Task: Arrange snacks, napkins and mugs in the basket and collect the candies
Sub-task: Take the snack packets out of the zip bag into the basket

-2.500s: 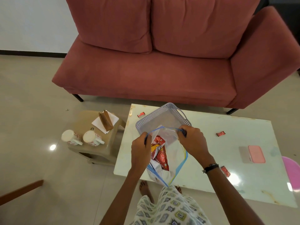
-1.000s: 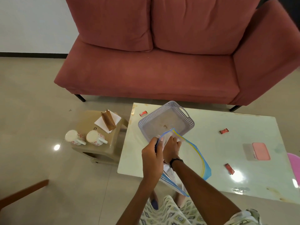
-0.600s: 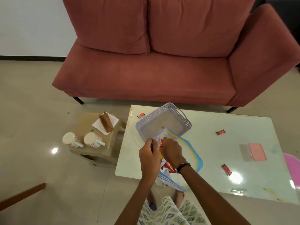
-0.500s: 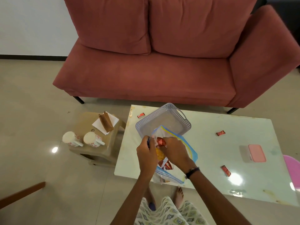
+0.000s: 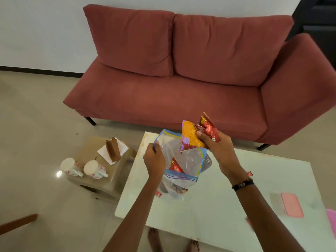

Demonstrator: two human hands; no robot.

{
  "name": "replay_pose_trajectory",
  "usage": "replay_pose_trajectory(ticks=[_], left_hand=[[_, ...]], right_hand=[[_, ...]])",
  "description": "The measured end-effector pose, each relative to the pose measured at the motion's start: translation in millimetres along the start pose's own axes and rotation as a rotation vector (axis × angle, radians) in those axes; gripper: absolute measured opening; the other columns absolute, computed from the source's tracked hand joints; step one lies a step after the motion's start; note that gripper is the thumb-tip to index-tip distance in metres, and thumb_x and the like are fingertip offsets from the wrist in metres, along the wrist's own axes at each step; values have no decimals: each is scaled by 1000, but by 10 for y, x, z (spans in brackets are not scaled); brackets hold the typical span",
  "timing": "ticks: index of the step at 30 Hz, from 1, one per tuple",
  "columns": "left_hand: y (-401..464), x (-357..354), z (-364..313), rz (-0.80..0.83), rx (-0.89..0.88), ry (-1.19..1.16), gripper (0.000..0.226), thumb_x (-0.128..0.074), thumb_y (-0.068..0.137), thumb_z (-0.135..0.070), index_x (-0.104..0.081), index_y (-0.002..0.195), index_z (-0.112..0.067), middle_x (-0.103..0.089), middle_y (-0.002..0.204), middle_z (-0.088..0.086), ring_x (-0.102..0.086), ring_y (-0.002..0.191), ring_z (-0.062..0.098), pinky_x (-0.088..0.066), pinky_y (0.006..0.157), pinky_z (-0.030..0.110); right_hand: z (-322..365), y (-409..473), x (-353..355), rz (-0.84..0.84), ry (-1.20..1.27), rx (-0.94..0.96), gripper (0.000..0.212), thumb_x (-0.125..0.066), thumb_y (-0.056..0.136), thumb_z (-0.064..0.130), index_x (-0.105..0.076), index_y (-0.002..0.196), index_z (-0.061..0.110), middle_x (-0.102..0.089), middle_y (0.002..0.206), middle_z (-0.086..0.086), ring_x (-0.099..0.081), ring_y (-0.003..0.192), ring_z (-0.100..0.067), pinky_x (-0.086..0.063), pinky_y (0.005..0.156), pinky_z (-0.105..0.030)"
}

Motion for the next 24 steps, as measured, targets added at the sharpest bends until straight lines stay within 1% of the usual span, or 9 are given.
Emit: replay_pose_trajectory(ticks=[4, 8, 11, 13, 15, 18, 20, 22, 24], left_hand=[[285, -162, 86, -71, -5, 2, 26, -40, 99, -23, -50, 82, -6, -55, 78, 11, -53, 74, 23, -43, 59, 26], [593, -330, 278, -121, 15, -3, 26, -40, 98, -25, -49, 80, -9, -53, 70, 3, -54, 74, 26, -46, 68, 40], [792, -492, 535, -150, 7, 10, 24, -42, 97, -21, -51, 79, -7, -54, 69, 4, -54, 74, 29, -40, 64, 34], [851, -540, 690, -166, -3, 5, 23, -43, 98, -22, -54, 83, -7, -58, 76, 6, -57, 75, 27, -42, 62, 31], [932, -632, 908, -151, 0, 11, 22, -42, 98, -25, -54, 85, -10, -59, 76, 2, -60, 76, 25, -47, 61, 31], [1047, -727, 1090, -128, -5, 12, 24, -42, 98, -27, -53, 79, -18, -58, 70, -4, -61, 76, 27, -50, 66, 38], [1078, -769, 1116, -105, -32, 18, 26, -43, 97, -30, -51, 72, -27, -59, 71, -4, -62, 75, 27, -51, 67, 41], [1079, -800, 1139, -57, -45, 8, 22, -43, 97, -31, -51, 77, -29, -60, 75, -11, -64, 73, 12, -54, 61, 26], [1061, -816, 1196, -16, -46, -2, 17, -43, 97, -30, -53, 87, -22, -59, 77, -15, -63, 68, -1, -49, 52, 9]], right_hand=[[-185, 513, 153, -42, 168, -26, 24, -70, 81, 12, -69, 105, 12, -73, 90, -3, -69, 76, -12, -58, 74, -25], [-662, 1044, 338, -173, 162, -33, 22, -70, 80, 6, -69, 102, 10, -71, 85, -3, -68, 68, -8, -56, 66, -23], [-1292, 1454, 445, -272, 81, -92, 19, -74, 78, 11, -70, 97, 14, -70, 85, -5, -67, 73, -15, -53, 73, -30], [-1685, 1639, 461, -311, -24, -131, 19, -78, 74, 23, -72, 92, 20, -72, 88, -5, -68, 82, -23, -54, 80, -35], [-2099, 1814, 415, -328, -173, -145, 20, -78, 73, 30, -72, 89, 19, -71, 84, -4, -66, 80, -24, -53, 76, -28], [-2627, 2029, 300, -281, -305, -96, 24, -73, 79, 16, -71, 102, 7, -68, 86, -7, -59, 78, -16, -41, 58, -2], [-2875, 2116, 222, -255, -367, -64, 29, -68, 80, 12, -70, 108, 7, -71, 91, -8, -60, 81, -16, -40, 58, 1], [-3057, 2224, 171, -250, -459, -29, 32, -60, 78, 16, -71, 107, 6, -70, 87, -6, -59, 78, -15, -38, 56, 1], [-3233, 2370, 172, -228, -556, -21, 28, -61, 80, 11, -72, 106, 9, -73, 91, -8, -62, 79, -14, -39, 60, 1]])
Point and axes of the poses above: each hand's wrist, its own y-axis towards the middle knuckle, its own x-axis out of the back of the hand, z = x × y, the point moved 4 cm from there along y, towards the middle knuckle
